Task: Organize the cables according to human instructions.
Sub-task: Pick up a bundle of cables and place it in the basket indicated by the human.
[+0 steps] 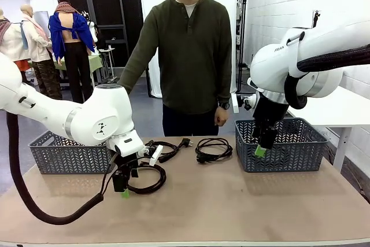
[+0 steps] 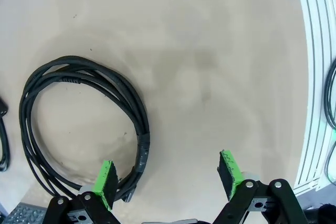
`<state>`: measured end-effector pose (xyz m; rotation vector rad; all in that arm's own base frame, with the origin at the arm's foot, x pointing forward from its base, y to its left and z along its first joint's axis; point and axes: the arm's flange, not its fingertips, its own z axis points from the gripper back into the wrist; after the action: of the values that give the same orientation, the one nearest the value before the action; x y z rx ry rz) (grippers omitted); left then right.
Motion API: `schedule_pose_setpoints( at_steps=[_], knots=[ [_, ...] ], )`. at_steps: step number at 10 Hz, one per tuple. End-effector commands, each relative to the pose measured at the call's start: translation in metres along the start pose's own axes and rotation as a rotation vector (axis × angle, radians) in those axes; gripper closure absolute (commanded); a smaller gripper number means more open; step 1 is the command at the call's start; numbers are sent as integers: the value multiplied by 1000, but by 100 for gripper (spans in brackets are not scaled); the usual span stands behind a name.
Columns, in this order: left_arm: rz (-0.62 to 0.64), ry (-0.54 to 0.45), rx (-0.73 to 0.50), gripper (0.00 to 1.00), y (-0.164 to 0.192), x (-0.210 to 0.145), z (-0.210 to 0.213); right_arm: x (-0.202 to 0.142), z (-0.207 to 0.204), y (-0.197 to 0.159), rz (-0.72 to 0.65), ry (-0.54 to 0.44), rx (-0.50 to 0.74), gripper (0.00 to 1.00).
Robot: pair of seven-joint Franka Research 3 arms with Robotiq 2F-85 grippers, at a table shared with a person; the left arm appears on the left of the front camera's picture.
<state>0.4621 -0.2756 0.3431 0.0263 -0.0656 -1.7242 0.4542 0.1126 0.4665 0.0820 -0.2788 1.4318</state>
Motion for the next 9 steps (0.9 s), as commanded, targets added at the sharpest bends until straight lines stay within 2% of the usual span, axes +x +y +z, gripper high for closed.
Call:
schedule_pose_setpoints(
  at_steps=[1,9],
  knots=[
    [-11,7,12,0,14,-2,-7,2,0,-2,-9,5,-3,0],
    [-14,-5,-2,0,32,-7,-30,2,0,-2,-9,5,-3,0]
  ],
)
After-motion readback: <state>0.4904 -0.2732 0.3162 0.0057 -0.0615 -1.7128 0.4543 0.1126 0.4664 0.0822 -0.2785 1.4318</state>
